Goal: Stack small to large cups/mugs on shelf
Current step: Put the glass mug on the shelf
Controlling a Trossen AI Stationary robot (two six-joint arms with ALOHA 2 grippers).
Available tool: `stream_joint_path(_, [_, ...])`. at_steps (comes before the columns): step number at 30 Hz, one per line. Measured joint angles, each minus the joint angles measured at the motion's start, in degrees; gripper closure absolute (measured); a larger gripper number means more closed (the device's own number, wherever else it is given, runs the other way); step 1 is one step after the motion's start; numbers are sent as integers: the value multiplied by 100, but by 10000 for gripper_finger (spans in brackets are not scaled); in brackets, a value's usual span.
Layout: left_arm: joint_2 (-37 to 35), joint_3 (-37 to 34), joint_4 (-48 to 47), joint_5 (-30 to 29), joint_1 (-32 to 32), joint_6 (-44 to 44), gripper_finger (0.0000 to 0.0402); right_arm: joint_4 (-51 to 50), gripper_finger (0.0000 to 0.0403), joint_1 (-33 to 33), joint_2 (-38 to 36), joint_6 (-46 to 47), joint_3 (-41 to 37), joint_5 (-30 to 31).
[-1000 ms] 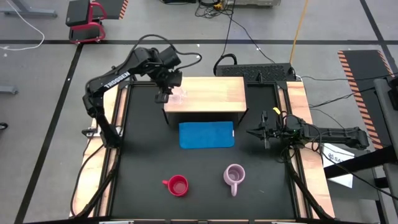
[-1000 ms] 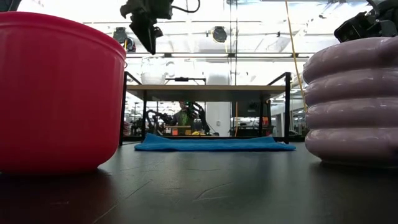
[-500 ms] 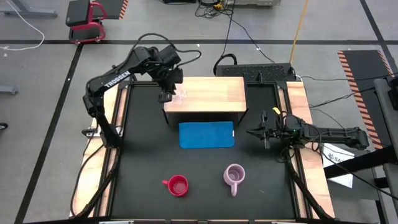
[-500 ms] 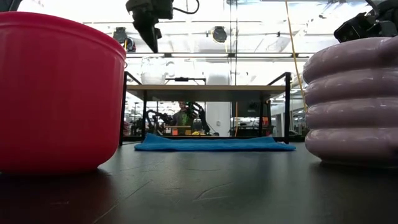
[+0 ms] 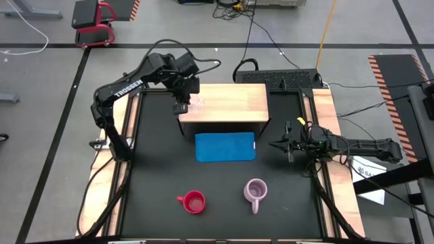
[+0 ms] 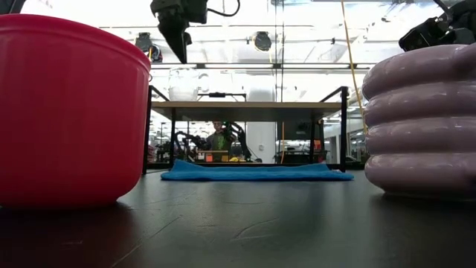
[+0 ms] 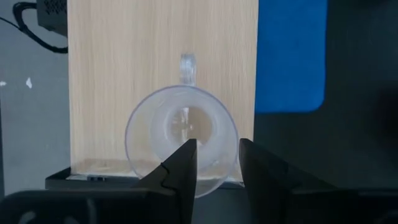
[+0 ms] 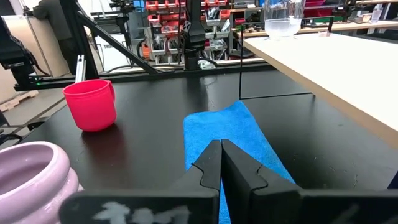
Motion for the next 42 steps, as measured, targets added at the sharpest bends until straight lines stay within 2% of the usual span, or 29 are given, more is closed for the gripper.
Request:
stream_joint_path(26, [103,-4,-21,51,63,115,282,17,403,-2,-1,16,1,0])
stream_joint_path(42, [102,-522,135,101,110,201,282,70,403,0,-2,20,1,2])
